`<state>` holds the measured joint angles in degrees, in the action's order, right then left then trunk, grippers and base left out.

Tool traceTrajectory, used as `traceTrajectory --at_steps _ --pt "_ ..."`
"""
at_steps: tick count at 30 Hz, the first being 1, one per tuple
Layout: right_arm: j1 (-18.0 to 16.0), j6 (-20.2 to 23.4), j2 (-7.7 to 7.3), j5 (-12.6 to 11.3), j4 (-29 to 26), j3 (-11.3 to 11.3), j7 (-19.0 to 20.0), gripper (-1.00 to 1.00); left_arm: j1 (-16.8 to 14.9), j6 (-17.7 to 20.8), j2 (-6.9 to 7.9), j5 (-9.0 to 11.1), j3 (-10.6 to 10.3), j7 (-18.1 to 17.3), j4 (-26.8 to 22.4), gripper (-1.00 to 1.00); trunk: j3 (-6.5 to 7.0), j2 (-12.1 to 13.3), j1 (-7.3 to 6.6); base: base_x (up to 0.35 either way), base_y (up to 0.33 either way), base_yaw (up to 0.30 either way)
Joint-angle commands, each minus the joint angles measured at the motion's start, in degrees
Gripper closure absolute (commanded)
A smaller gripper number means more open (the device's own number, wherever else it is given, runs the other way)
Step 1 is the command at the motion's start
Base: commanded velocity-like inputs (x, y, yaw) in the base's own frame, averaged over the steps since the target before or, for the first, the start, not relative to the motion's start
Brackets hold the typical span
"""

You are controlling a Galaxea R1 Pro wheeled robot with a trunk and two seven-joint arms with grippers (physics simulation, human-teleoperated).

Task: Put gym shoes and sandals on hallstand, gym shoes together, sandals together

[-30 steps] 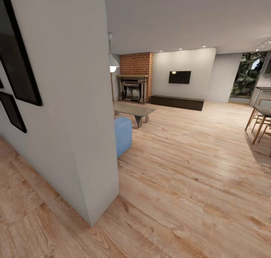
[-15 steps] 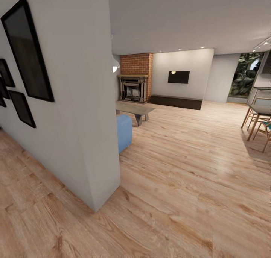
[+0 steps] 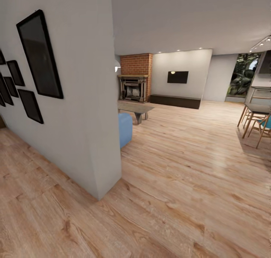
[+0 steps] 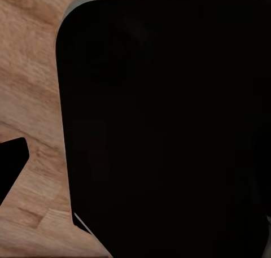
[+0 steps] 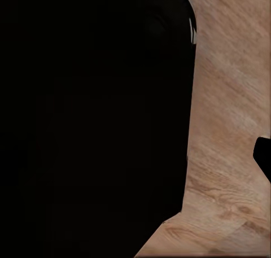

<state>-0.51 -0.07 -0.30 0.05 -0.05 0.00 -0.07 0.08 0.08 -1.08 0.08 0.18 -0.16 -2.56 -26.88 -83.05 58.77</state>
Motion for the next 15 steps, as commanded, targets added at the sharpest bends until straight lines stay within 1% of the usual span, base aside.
traceTrajectory --at_steps 1,15 --pt "0.0 0.0 -0.01 0.0 0.0 0.0 0.0 -1.0 0.0 0.0 0.0 0.0 0.0 0.0 -0.1 -1.0 -0.05 0.0 -0.04 -0.349 0.0 0.0" --pt "0.0 -0.1 -0.07 0.2 -0.1 0.1 0.0 -1.0 0.0 0.0 -0.06 0.1 -0.1 0.0 -0.3 -1.0 -0.05 0.0 -0.04 -0.349 0.0 0.0"
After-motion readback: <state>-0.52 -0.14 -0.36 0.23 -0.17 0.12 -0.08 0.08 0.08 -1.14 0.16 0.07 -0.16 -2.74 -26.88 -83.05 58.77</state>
